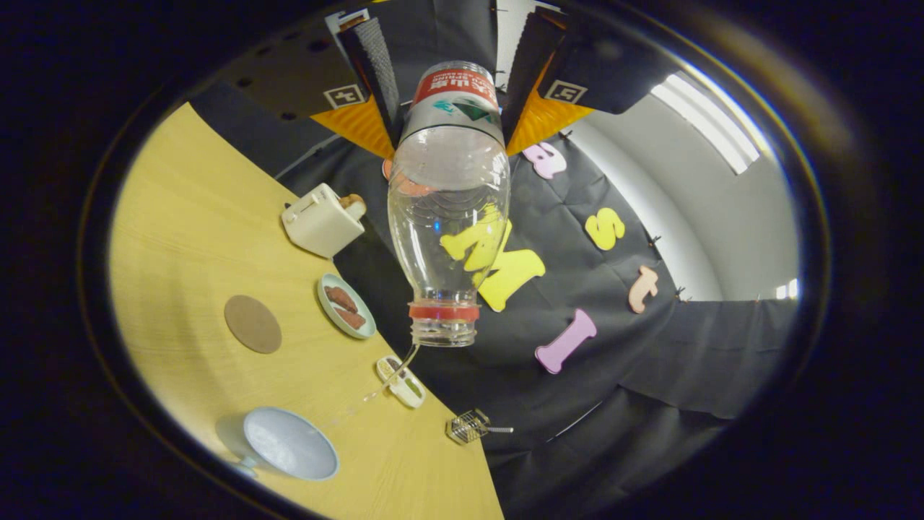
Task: Take the bottle from table, then pour the juice into the cup, finally place the bottle on the coaster
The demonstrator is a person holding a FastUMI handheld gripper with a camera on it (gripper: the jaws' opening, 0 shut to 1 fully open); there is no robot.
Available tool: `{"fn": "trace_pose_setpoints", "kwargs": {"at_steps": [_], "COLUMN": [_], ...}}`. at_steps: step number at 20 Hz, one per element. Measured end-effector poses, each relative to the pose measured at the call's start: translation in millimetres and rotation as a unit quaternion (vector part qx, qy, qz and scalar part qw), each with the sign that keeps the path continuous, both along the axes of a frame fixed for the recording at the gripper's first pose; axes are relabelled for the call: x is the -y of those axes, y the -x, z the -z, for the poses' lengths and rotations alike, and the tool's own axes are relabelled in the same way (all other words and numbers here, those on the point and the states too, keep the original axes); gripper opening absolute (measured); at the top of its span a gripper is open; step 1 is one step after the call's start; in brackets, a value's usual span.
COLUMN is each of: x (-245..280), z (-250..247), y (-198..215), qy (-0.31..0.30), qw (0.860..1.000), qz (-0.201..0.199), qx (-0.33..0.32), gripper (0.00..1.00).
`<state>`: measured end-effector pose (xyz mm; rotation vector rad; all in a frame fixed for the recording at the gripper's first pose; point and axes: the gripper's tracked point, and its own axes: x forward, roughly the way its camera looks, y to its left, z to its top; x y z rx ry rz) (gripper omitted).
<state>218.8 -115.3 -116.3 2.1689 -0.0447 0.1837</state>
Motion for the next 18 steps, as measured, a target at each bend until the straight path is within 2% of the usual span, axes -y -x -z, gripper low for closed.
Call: {"fn": "trace_pose_setpoints", "kwargs": {"at_steps": [5, 10, 14, 18], "x": [0.2, -12.3, -27.7, -47.1], "z": [1.8, 23.9, 35.8, 55.5], "y": [0.5, 6.5, 10.8, 26.3], "qy": [0.013, 0.114, 0.234, 0.373], "qw": [1.0, 0.993, 0.971, 0.926], "qz": [-0.001, -0.022, -0.039, -0.049], "qx": [0.001, -0.028, -0.031, -0.035], "gripper": [0.75, 0.75, 0.75, 0.75]}}
